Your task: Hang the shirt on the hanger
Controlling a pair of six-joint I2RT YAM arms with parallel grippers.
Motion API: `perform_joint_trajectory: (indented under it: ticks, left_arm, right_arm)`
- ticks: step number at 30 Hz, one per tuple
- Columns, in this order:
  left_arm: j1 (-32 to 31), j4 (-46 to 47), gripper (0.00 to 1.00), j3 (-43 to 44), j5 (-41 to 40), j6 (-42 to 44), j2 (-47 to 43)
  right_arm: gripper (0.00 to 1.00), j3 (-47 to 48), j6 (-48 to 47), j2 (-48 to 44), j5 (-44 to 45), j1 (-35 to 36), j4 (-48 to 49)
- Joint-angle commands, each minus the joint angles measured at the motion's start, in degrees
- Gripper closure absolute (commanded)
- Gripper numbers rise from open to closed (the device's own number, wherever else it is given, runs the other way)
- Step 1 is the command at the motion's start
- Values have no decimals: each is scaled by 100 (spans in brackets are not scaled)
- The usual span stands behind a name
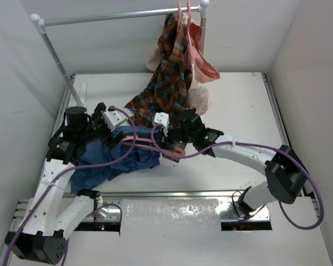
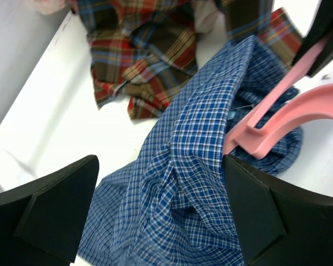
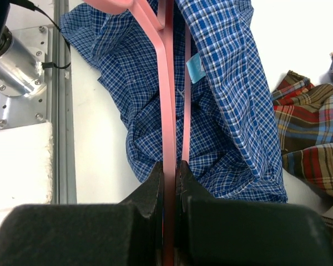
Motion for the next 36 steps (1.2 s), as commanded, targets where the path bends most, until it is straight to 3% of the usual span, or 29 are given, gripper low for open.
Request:
perform_joint_trajectory:
  ticks: [1,7,14,20,24,28,32,33,36]
  left_arm:
    - [74,3,8,62,-126,118,-51]
    - [584,-164,4,97,216,452,362]
    - [611,574,8,-245,-680,365,529]
    - [619,417,7,166,338,232,521]
    - [820,-259,7,484,1243,548,389]
    - [1583,-436,28,511,1587,1013,266]
    - [2236,-1867,23,949,2308,2602,895]
    - [2376,-2313,20,1020,2291,3067,1081]
    - [2526,-2494,15,1100,1914,3448,1697]
  right_arm:
    - [100,103,168,24,78,-82,838]
    - [100,86,150,41,87,-144,786]
    - [100,121,256,147,61,-240,830]
    - [100,147,256,208,60,-267,838]
    - [100,103,344,217,25,-337,952]
    - [100,103,396,279,-45,-372,1040]
    - [100,86,388,314,-98,-381,1084]
    - [100,68,388,296,-106,-381,1093]
    - [100,24,388,270,-133,-381,1128]
